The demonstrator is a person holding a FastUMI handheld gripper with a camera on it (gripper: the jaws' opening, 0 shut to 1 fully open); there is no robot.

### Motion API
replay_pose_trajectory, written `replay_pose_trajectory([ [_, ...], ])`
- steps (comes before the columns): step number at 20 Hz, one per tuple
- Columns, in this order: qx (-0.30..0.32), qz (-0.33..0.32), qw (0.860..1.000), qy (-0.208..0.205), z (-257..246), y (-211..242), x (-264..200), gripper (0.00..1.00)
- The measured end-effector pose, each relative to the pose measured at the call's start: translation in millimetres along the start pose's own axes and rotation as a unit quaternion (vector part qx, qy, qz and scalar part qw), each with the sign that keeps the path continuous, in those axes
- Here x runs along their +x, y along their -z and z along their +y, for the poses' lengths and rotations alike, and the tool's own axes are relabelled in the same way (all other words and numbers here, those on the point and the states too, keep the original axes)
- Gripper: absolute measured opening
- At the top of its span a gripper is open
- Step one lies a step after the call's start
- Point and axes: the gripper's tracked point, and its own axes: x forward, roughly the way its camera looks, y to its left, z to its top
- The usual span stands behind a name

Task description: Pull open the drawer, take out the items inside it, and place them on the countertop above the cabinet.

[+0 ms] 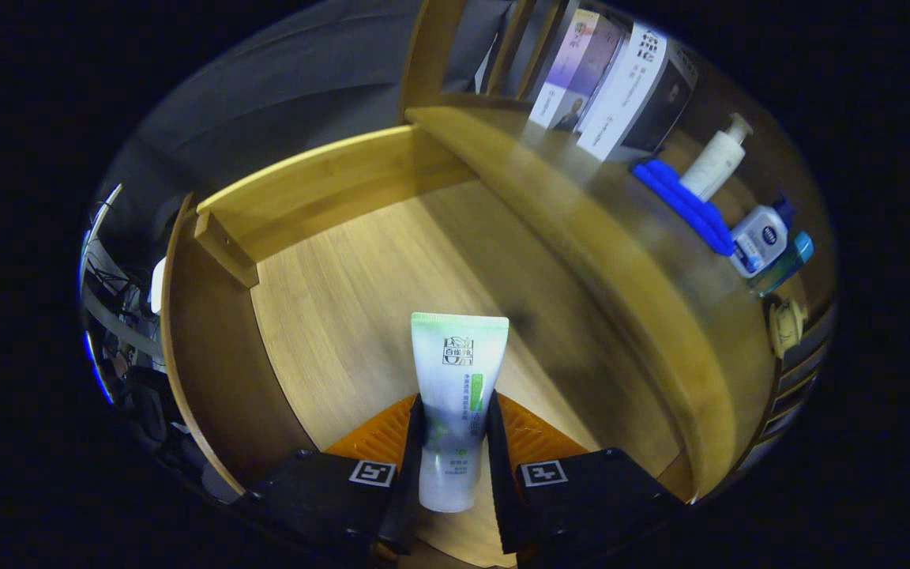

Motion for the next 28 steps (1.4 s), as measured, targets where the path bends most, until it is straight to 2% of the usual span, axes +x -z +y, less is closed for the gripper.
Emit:
replay_pose_trajectory([
  [10, 0.06, -0.107, 0.992, 0.037, -42.4, -52.0, -65.3, 0.43],
  [16, 0.171, -0.143, 0.973, 0.059, -87.2, -74.9, -79.6, 0.43],
  [21, 0.289, -0.157, 0.943, 0.058, -121.6, -90.1, -72.5, 0.43],
  [26, 0.41, -0.183, 0.892, 0.058, -156.8, -102.8, -59.4, 0.43],
  [28, 0.443, -0.19, 0.873, 0.075, -174.6, -101.9, -53.2, 0.43],
])
